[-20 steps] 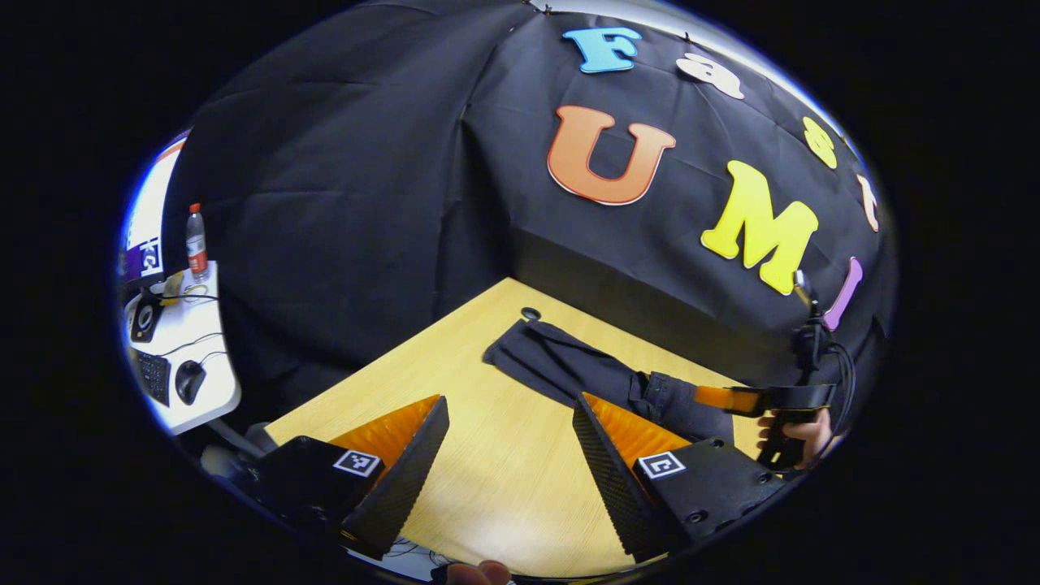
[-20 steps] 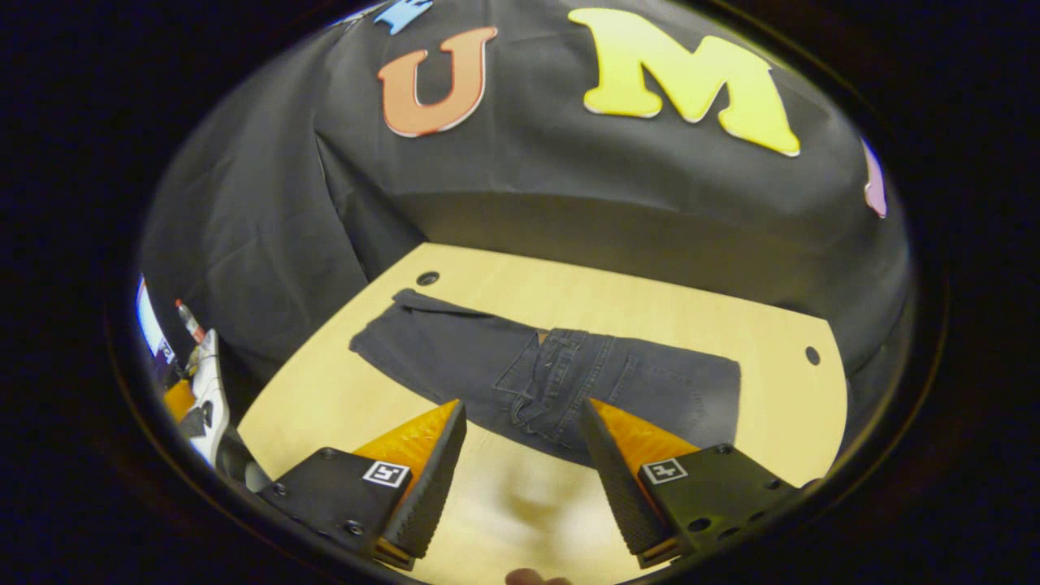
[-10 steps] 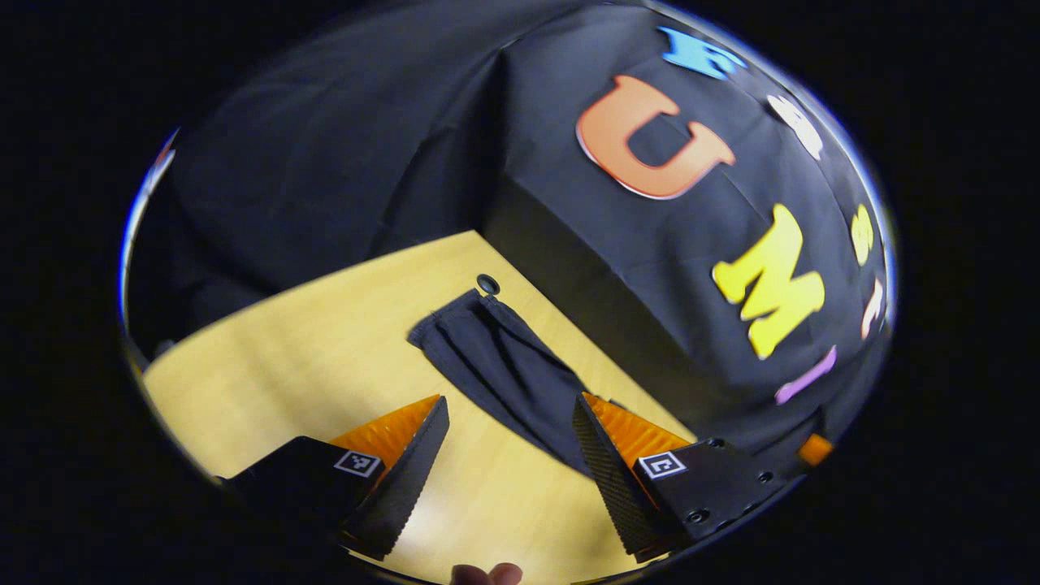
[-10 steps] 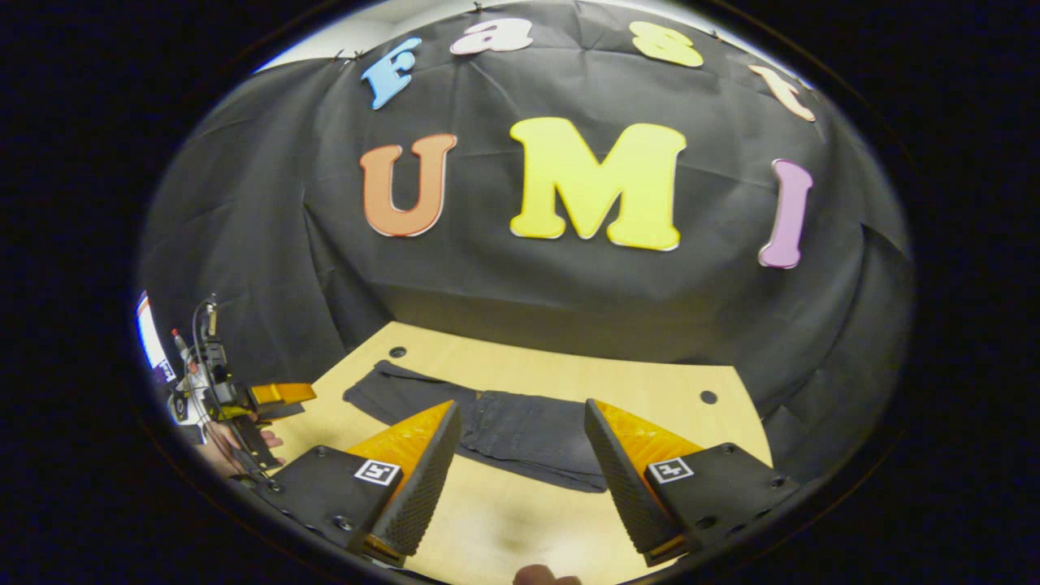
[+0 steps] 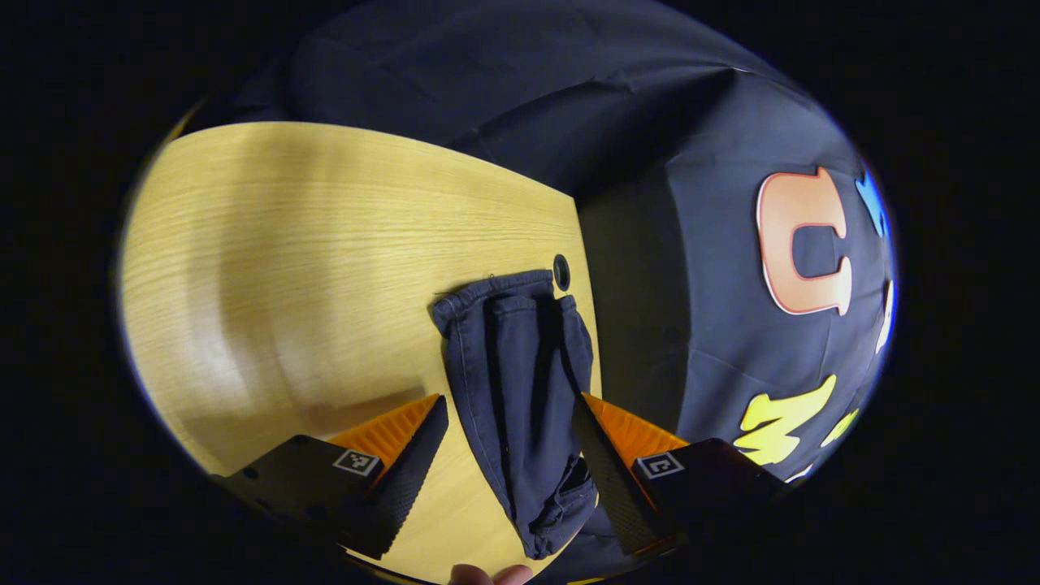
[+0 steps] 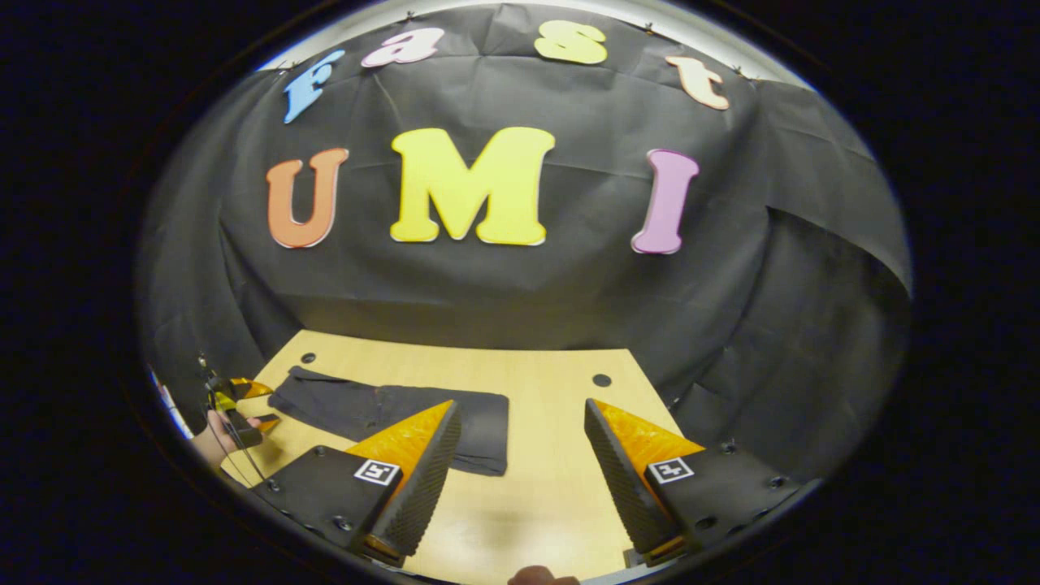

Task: Grasp the waist and the cuffs of the jeans and fold them to make the two legs overlap; first hold the waist and fold one-third of the jeans toward the cuffs, then hold the cuffs and fold the remaining one-third in the same direction to finish folding.

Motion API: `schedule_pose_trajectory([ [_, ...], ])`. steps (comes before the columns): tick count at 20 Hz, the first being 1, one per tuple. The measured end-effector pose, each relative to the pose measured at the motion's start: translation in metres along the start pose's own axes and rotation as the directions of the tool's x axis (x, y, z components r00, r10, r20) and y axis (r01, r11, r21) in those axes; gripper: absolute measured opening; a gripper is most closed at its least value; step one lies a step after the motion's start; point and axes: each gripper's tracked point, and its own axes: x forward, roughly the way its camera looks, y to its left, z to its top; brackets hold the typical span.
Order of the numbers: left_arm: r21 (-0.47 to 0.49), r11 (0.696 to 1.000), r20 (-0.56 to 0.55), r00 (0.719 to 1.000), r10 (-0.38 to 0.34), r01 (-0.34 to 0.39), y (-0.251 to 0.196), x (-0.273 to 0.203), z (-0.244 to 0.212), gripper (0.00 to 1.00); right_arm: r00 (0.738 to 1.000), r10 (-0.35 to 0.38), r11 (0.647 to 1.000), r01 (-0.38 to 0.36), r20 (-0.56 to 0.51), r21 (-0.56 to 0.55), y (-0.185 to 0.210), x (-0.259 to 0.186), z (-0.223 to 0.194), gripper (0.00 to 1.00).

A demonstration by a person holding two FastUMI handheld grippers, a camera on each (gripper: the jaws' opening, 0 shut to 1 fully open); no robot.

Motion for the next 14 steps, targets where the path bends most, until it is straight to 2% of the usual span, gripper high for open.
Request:
schedule_pose_trajectory([
  [2,-0.009,1.000,0.009,1.000,-0.015,0.015,-0.004,0.007,0.005,0.99,0.999,-0.026,0.999,0.027,-0.018,0.026,-0.013,0.001,0.000,0.95],
  [3,-0.011,1.000,0.015,1.000,-0.022,0.022,-0.007,0.014,0.007,1.00,0.999,-0.036,0.999,0.037,-0.025,0.035,-0.018,0.005,0.001,0.92],
  [5,-0.006,0.999,0.017,0.999,-0.037,0.037,-0.012,0.023,0.009,0.98,0.998,-0.050,0.997,0.052,-0.034,0.049,-0.022,0.009,0.001,0.92],
  [7,-0.013,0.999,0.010,0.999,-0.050,0.050,-0.019,0.031,0.010,0.98,0.997,-0.059,0.997,0.062,-0.047,0.047,-0.025,0.012,-0.001,0.95],
  [12,-0.021,0.996,0.025,0.996,-0.084,0.085,-0.031,0.049,0.012,1.00,0.995,-0.072,0.997,0.074,-0.074,0.032,-0.029,0.014,-0.006,0.92],
  [14,-0.016,0.998,0.019,0.998,-0.063,0.063,-0.021,0.052,0.012,0.90,0.995,-0.070,0.997,0.072,-0.067,0.027,-0.029,0.012,-0.004,0.95],
])
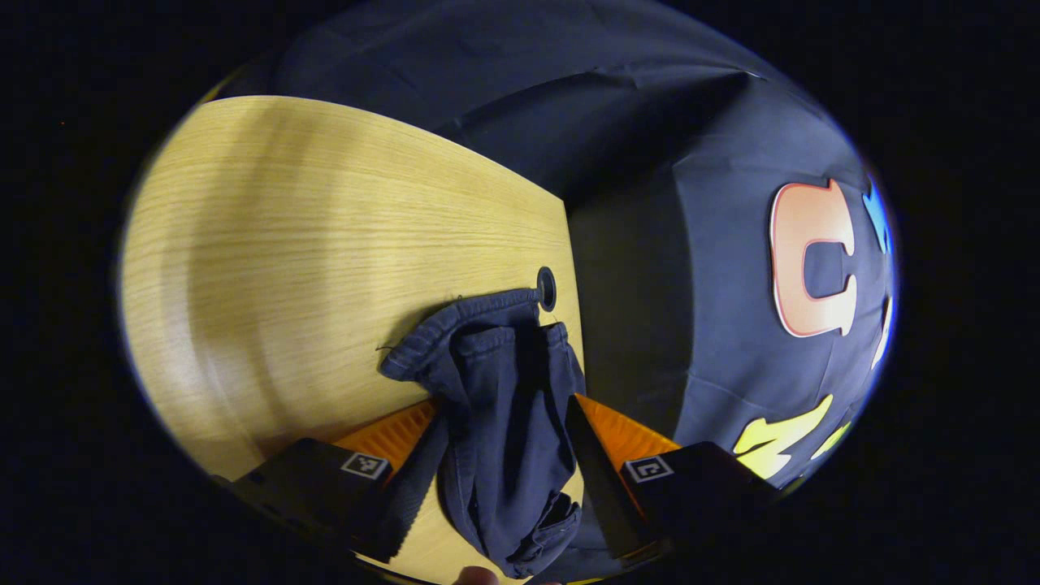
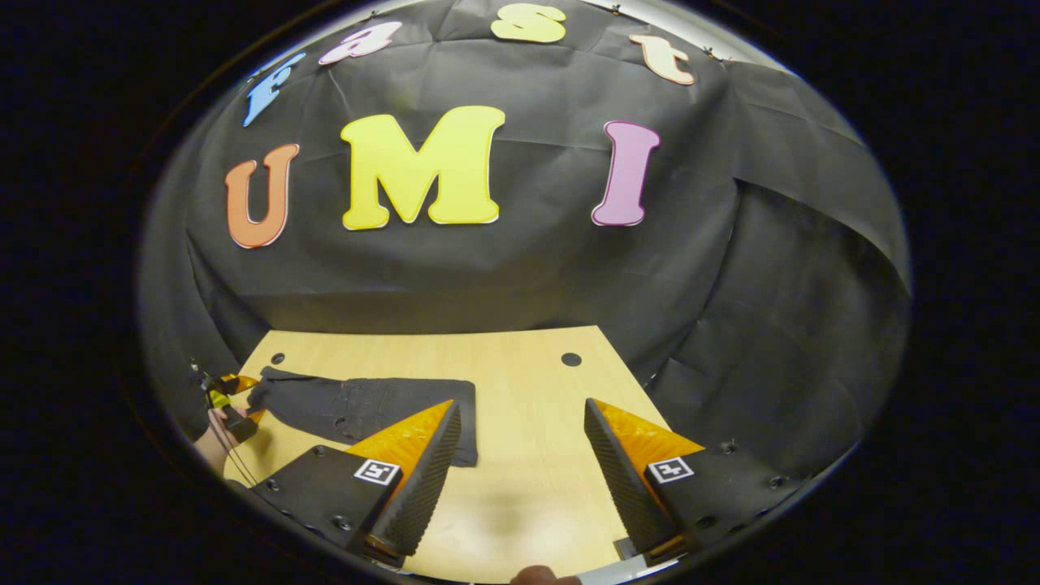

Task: Grasp the waist and the cuffs of the jeans and fold them to make the two legs overlap; first hold the waist and fold one-third of the jeans toward the cuffs, then hold the cuffs and fold the remaining one-third in the same direction to finish folding.

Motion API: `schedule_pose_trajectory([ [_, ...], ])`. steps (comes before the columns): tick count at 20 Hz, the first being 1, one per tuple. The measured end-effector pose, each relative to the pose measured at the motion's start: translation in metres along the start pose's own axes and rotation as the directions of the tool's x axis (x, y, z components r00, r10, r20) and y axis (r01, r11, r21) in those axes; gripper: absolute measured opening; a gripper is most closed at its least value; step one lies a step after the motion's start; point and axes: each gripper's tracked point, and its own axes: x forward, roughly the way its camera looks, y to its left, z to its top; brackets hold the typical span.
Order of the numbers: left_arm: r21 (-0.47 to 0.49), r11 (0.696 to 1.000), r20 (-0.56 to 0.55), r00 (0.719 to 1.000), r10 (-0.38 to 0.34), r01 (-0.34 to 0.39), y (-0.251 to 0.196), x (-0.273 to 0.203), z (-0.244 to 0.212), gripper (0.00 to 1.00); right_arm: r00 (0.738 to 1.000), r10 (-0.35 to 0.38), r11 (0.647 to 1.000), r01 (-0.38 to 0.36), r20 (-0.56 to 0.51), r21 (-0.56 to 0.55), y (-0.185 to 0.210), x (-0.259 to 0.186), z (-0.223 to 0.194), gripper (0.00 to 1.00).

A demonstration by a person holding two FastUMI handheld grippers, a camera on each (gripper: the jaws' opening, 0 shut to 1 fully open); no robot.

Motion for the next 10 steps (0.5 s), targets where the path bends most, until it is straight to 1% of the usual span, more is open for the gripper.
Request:
schedule_pose_trajectory([
  [1,-0.013,1.000,0.004,1.000,0.004,-0.004,0.003,0.002,0.003,0.88,1.000,0.006,1.000,-0.006,-0.002,0.002,0.001,0.000,-0.001,0.95],
  [2,-0.026,1.000,0.007,1.000,0.009,-0.009,0.007,0.001,0.005,0.80,1.000,0.008,1.000,-0.008,-0.005,0.007,0.000,0.000,-0.001,0.94],
  [3,-0.034,0.999,0.009,1.000,0.015,-0.015,0.011,0.003,0.006,0.37,1.000,0.011,1.000,-0.011,-0.008,0.013,-0.002,-0.002,-0.002,0.95],
  [6,-0.061,0.998,0.020,1.000,0.020,-0.018,0.017,0.007,0.007,0.21,1.000,0.005,1.000,-0.005,-0.010,0.017,-0.010,-0.009,-0.007,0.95],
  [7,-0.066,0.998,0.025,1.000,0.014,-0.013,0.016,0.006,0.006,0.24,1.000,0.001,1.000,-0.001,-0.010,0.017,-0.014,-0.012,-0.008,0.94],
  [8,-0.064,0.998,0.033,0.999,0.008,-0.005,0.012,0.004,0.005,0.12,1.000,-0.004,1.000,0.004,-0.006,0.020,-0.020,-0.017,-0.007,0.93],
  [9,-0.053,0.999,0.039,0.999,-0.007,0.009,0.005,0.000,0.005,0.08,1.000,-0.009,1.000,0.009,0.002,0.029,-0.024,-0.020,-0.006,0.93],
  [10,-0.033,0.999,0.045,0.999,-0.025,0.026,-0.005,-0.005,0.003,0.07,1.000,-0.012,0.999,0.011,0.012,0.043,-0.028,-0.024,-0.004,0.93],
])
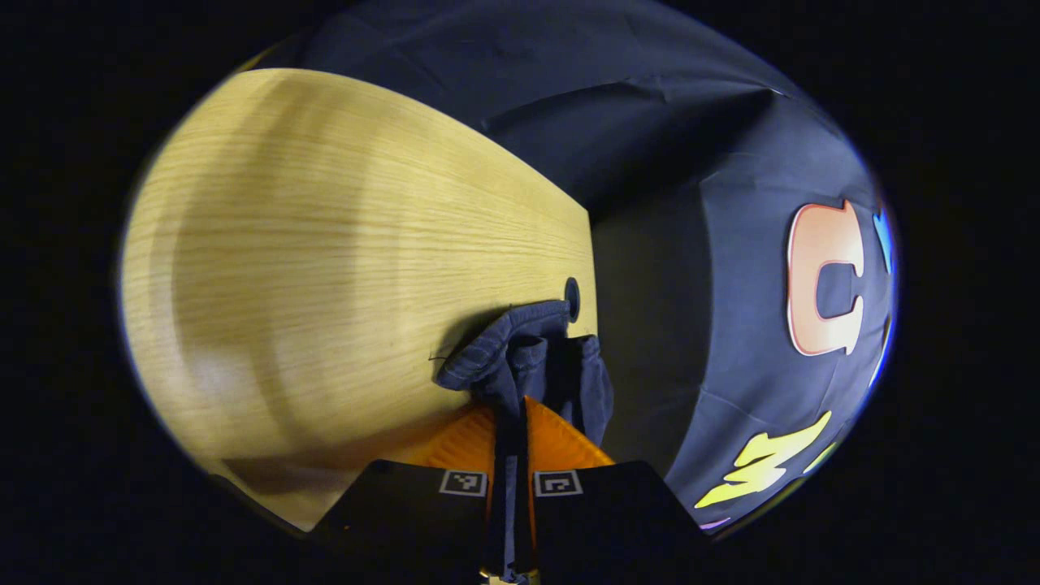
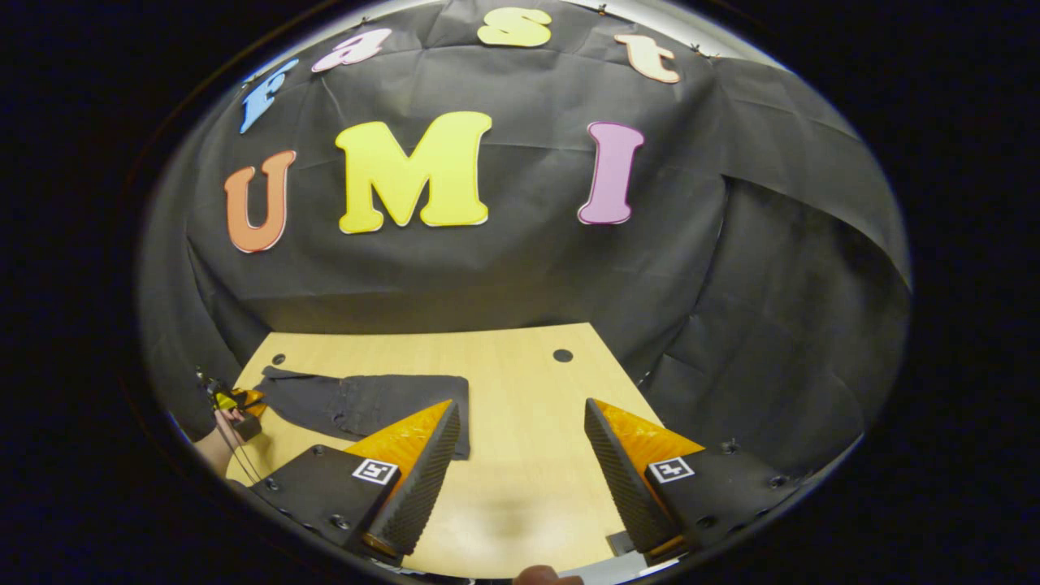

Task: Grasp the waist and the cuffs of the jeans and fold them to make the two legs overlap; first hold the waist and fold one-third of the jeans toward the cuffs, then hold the cuffs and fold the remaining one-third in the same direction to finish folding.

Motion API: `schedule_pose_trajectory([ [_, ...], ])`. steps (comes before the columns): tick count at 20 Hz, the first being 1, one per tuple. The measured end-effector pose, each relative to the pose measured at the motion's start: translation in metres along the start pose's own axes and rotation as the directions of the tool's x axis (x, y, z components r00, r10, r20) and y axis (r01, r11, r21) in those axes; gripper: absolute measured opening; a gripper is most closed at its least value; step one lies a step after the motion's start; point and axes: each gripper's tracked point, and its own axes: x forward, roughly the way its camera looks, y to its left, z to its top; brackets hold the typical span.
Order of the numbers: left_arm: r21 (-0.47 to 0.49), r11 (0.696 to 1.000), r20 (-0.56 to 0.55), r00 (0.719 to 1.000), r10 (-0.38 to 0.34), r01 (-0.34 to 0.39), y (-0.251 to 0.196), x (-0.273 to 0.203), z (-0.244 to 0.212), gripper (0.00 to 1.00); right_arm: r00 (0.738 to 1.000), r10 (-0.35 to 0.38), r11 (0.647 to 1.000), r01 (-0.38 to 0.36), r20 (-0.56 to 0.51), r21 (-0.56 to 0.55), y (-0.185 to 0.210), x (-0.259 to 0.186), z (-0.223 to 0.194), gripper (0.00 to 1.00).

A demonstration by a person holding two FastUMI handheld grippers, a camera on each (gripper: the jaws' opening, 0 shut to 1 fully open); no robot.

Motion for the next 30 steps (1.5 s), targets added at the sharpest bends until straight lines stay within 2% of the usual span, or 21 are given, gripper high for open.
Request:
schedule_pose_trajectory([
  [3,0.118,0.992,0.004,0.999,-0.051,0.051,-0.041,-0.016,-0.010,0.05,1.000,0.002,0.999,-0.003,0.024,0.040,-0.010,-0.013,0.003,0.95],
  [4,0.153,0.985,0.006,0.997,-0.083,0.081,-0.056,-0.024,-0.014,0.05,0.999,0.000,0.999,-0.002,0.036,0.047,-0.012,-0.018,0.004,0.93],
  [6,0.201,0.968,0.000,0.988,-0.156,0.153,-0.095,-0.041,-0.027,0.05,0.998,-0.003,0.998,0.000,0.057,0.058,-0.019,-0.029,0.007,0.95],
  [11,0.272,0.917,-0.082,0.956,-0.281,0.292,-0.182,-0.074,-0.096,0.05,0.995,-0.024,0.997,0.015,0.101,0.081,-0.042,-0.065,0.004,0.93],
  [14,0.335,0.883,-0.158,0.943,-0.292,0.329,-0.204,-0.083,-0.161,0.04,0.993,-0.052,0.995,0.042,0.107,0.095,-0.060,-0.081,-0.006,0.95],
  [17,0.409,0.842,-0.242,0.931,-0.272,0.352,-0.210,-0.090,-0.234,0.04,0.990,-0.095,0.990,0.083,0.108,0.118,-0.082,-0.098,-0.015,0.95],
  [19,0.470,0.808,-0.299,0.925,-0.234,0.356,-0.203,-0.083,-0.282,0.04,0.986,-0.131,0.984,0.117,0.101,0.133,-0.099,-0.107,-0.024,0.96],
  [20,0.504,0.790,-0.319,0.925,-0.207,0.350,-0.194,-0.080,-0.304,0.04,0.984,-0.149,0.981,0.135,0.094,0.143,-0.108,-0.111,-0.028,0.93],
  [23,0.596,0.742,-0.352,0.930,-0.101,0.307,-0.148,-0.064,-0.358,0.05,0.980,-0.192,0.962,0.176,0.056,0.208,-0.127,-0.114,-0.045,0.95],
  [25,0.656,0.706,-0.343,0.939,-0.034,0.265,-0.118,-0.048,-0.379,0.04,0.980,-0.198,0.949,0.188,0.014,0.254,-0.131,-0.110,-0.061,0.93],
  [27,0.705,0.668,-0.321,0.947,0.001,0.238,-0.099,-0.040,-0.388,0.04,0.979,-0.201,0.945,0.199,-0.020,0.259,-0.132,-0.103,-0.074,0.96],
  [30,0.766,0.613,-0.281,0.958,0.046,0.195,-0.081,-0.033,-0.393,0.05,0.978,-0.205,0.941,0.208,-0.039,0.268,-0.137,-0.097,-0.077,0.93],
])
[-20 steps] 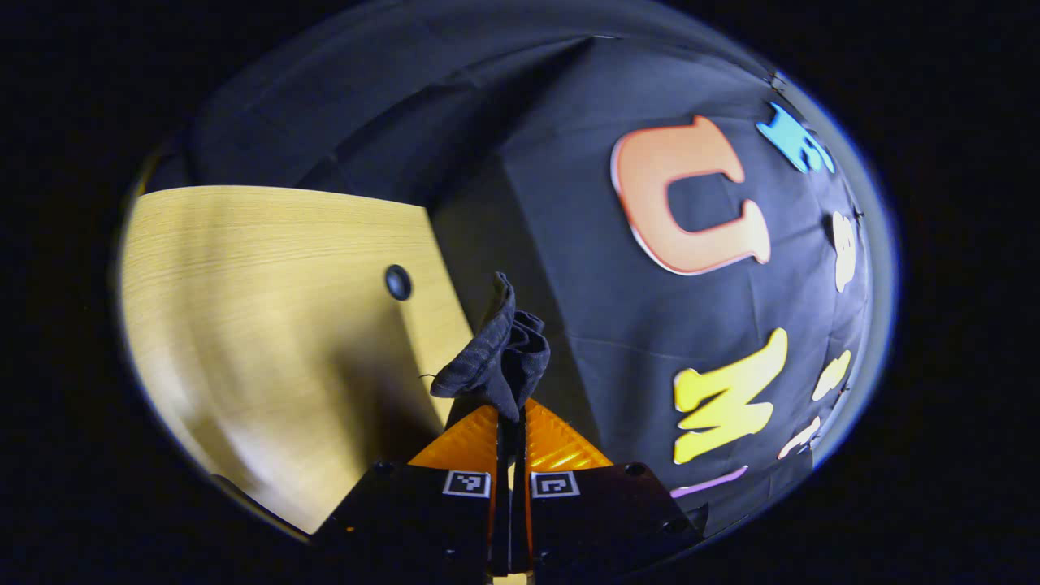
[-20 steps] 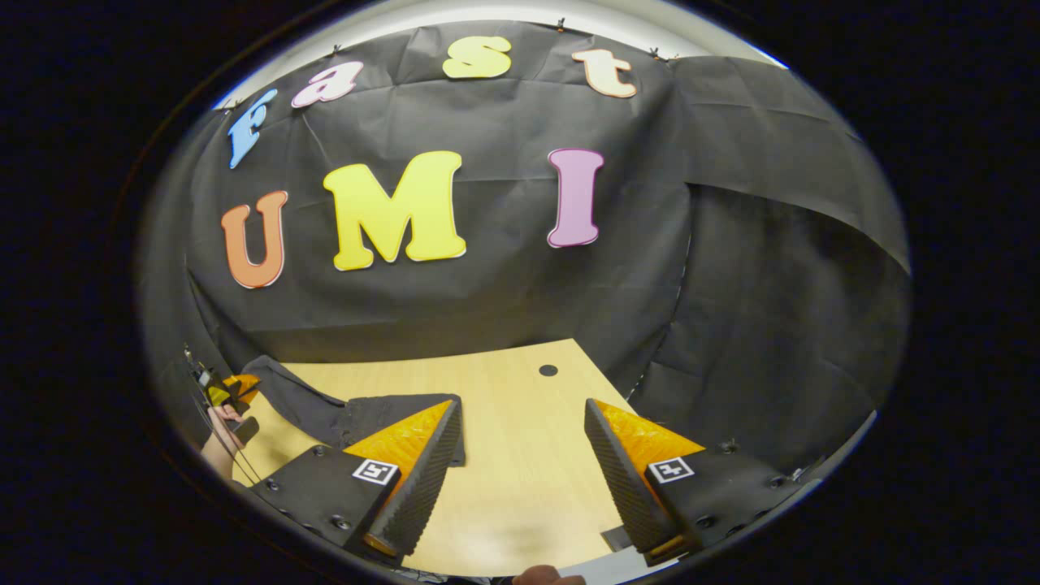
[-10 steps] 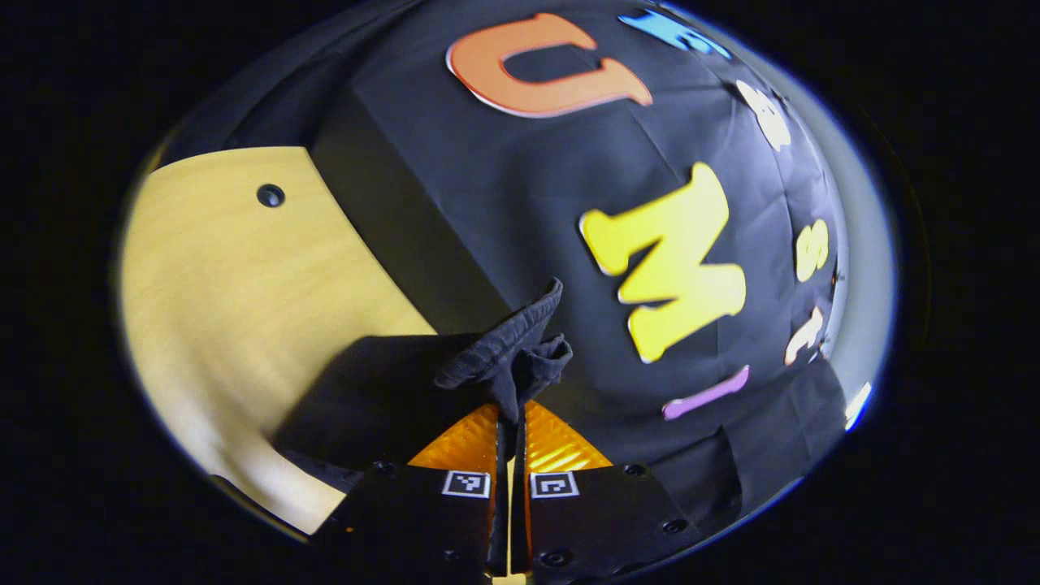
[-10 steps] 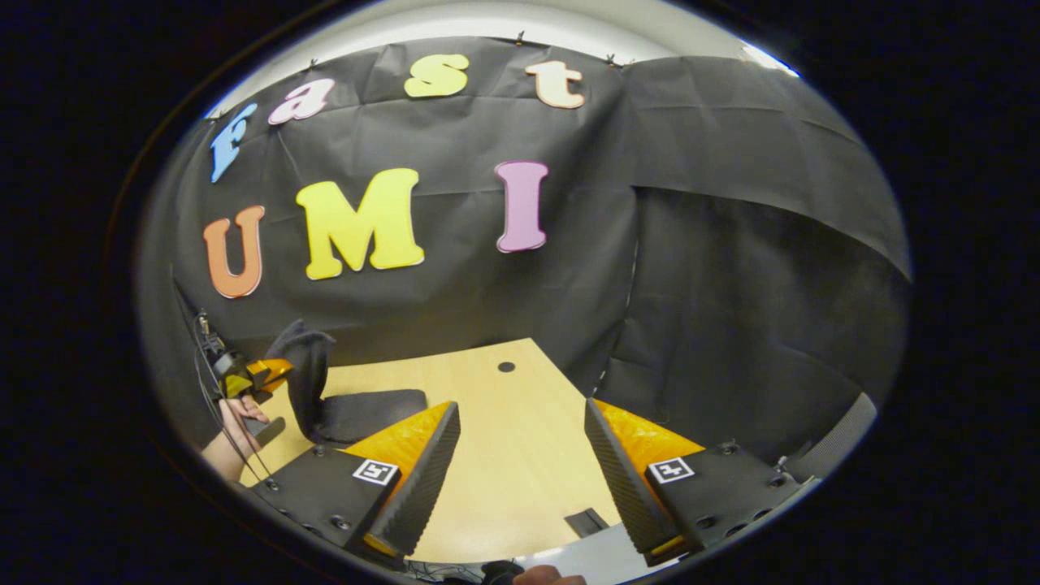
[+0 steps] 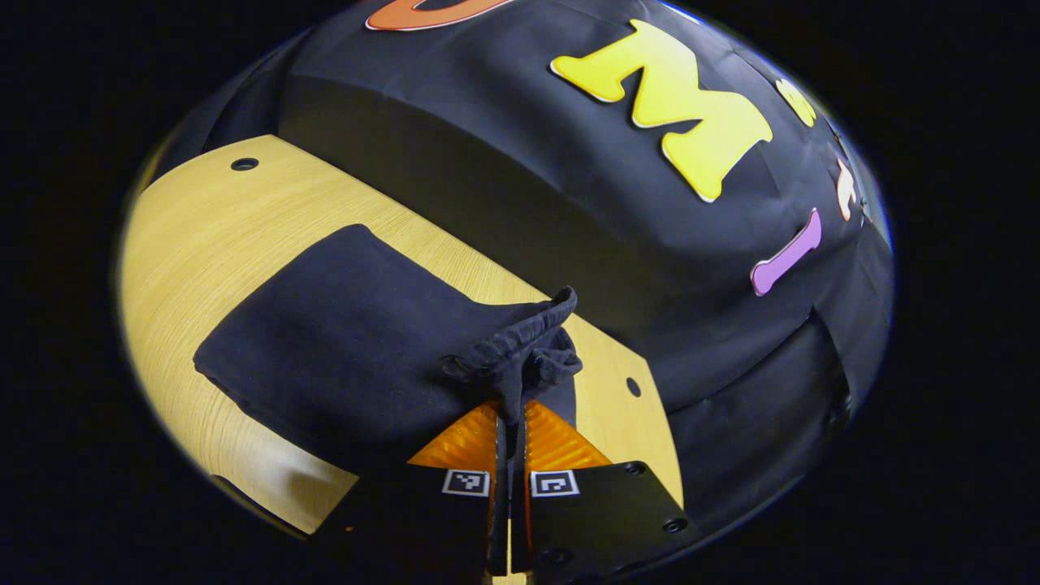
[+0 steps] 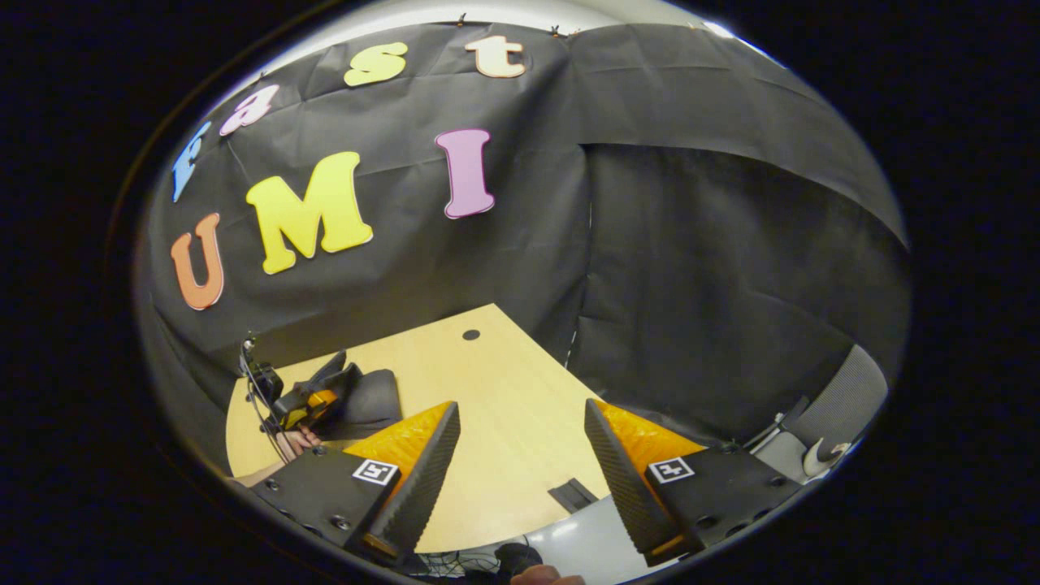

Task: Grasp the waist and the cuffs of the jeans and fold them to make the two legs overlap; first hold the waist and fold one-third of the jeans toward the cuffs, then hold the cuffs and fold the remaining one-third in the same direction to finish folding.

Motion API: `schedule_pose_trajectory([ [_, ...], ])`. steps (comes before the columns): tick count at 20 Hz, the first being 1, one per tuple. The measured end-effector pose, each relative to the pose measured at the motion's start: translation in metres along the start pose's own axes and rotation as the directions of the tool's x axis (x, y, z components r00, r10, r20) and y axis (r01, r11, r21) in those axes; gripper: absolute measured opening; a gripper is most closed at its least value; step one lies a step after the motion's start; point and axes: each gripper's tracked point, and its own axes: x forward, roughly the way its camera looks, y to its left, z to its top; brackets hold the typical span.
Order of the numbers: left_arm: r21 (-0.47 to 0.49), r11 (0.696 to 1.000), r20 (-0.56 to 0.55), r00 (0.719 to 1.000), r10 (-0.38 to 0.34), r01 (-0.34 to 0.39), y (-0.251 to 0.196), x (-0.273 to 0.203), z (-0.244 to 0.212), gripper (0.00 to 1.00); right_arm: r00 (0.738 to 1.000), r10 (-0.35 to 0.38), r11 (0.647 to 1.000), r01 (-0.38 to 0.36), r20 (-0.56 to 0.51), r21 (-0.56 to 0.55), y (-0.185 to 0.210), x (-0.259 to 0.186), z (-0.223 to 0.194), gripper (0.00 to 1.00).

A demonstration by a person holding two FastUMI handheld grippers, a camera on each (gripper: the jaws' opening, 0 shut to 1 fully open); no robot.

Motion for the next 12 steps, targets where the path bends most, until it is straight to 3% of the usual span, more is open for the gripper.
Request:
schedule_pose_trajectory([
  [6,0.032,0.998,-0.031,0.998,0.063,-0.062,0.005,0.004,-0.020,0.18,0.998,0.047,0.999,-0.046,-0.044,0.017,0.021,0.017,-0.006,0.95],
  [7,0.033,0.999,-0.051,0.998,0.044,-0.043,-0.001,0.004,-0.023,0.33,0.997,0.058,0.998,-0.058,-0.042,0.010,0.025,0.018,-0.006,0.95],
  [9,0.061,0.997,-0.051,0.997,0.050,-0.047,-0.007,-0.003,-0.024,0.79,0.996,0.079,0.997,-0.079,-0.035,-0.005,0.034,0.018,-0.004,0.95],
  [10,0.072,0.997,-0.051,0.998,0.043,-0.039,-0.011,-0.006,-0.023,0.73,0.996,0.090,0.996,-0.090,-0.030,-0.014,0.040,0.017,-0.002,0.95],
  [12,0.094,0.995,-0.056,0.998,0.036,-0.030,-0.020,-0.014,-0.025,0.82,0.993,0.117,0.993,-0.117,-0.011,-0.034,0.052,0.015,0.003,0.93],
])
